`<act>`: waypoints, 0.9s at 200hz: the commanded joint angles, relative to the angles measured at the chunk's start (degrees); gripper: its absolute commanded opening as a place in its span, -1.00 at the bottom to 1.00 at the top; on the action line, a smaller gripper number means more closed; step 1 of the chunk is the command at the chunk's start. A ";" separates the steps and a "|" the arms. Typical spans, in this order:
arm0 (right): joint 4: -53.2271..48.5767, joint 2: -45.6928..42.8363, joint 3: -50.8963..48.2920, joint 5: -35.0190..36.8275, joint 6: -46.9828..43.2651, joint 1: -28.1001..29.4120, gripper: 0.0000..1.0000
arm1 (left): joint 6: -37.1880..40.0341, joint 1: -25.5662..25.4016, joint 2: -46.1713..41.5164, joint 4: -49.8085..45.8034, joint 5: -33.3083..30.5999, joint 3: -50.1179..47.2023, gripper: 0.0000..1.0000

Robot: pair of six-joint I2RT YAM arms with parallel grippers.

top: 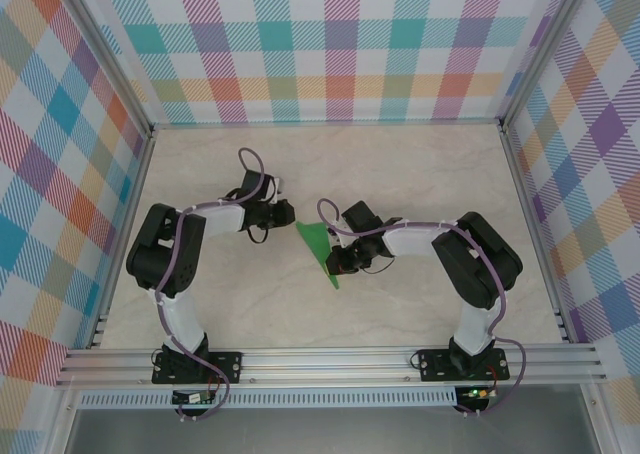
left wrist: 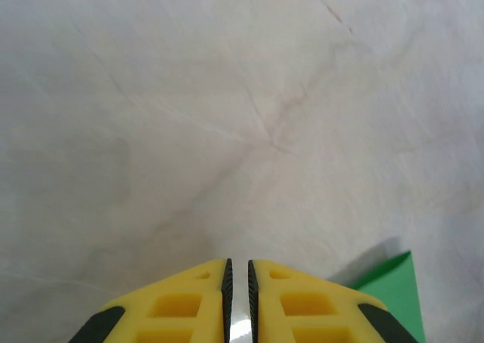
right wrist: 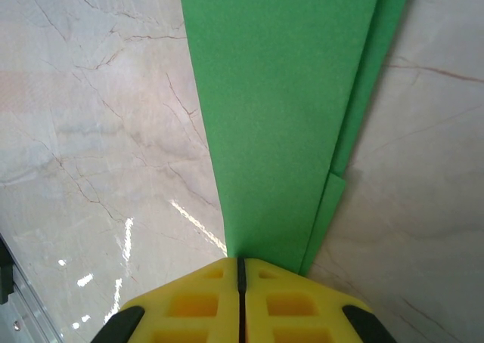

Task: Fold a paper plane with a square sheet of paper (pick it up from the middle)
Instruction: Fold the wing for the fifth time at the center of the table.

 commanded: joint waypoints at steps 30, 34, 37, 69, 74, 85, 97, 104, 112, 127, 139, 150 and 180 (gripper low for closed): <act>-3.76 4.88 2.05 4.32 0.37 -0.81 -0.84 | -3.64 0.88 -8.36 -1.00 1.85 -2.26 -0.68; -3.31 5.23 2.67 3.95 0.68 -0.81 -0.85 | -4.60 0.77 -9.17 -0.16 2.67 -3.16 -0.68; -3.06 5.43 3.17 3.69 0.95 -0.81 -0.85 | -5.28 0.71 -9.76 0.60 3.27 -4.01 -0.68; -2.33 6.21 5.73 2.91 1.98 -0.81 -0.86 | -12.28 -2.44 -14.33 8.14 7.53 -12.12 -0.73; -2.53 6.17 5.78 2.94 1.84 -0.81 -0.86 | -13.21 -3.19 -14.76 8.80 7.66 -13.15 -0.75; -3.26 6.04 5.87 2.99 1.53 -0.82 -0.87 | -14.93 -5.06 -15.10 10.30 7.86 -14.82 -0.77; -3.86 5.86 5.62 3.09 1.28 -0.81 -0.88 | -16.42 -7.25 -14.65 12.30 8.75 -16.17 -0.79; -4.04 5.77 5.49 2.98 1.18 -0.80 -0.88 | -16.99 -8.61 -14.15 13.17 9.26 -16.61 -0.81; -4.31 5.68 5.27 2.85 1.18 -0.81 -0.89 | -17.22 -10.04 -13.40 13.51 9.59 -16.66 -0.83; -4.63 5.69 5.00 2.89 1.09 -0.81 -0.89 | -16.92 -12.08 -12.14 13.14 9.19 -16.07 -0.87; -4.87 5.69 4.75 2.92 1.00 -0.81 -0.89 | -16.66 -12.52 -11.27 13.12 8.79 -15.83 -0.89; -4.97 5.68 4.64 2.85 0.91 -0.84 -0.89 | -16.79 -12.58 -10.34 13.13 8.79 -15.65 -0.90; -5.49 5.51 4.47 2.91 0.62 -0.81 -0.89 | -16.21 -12.70 -6.41 12.32 10.35 -14.24 -0.92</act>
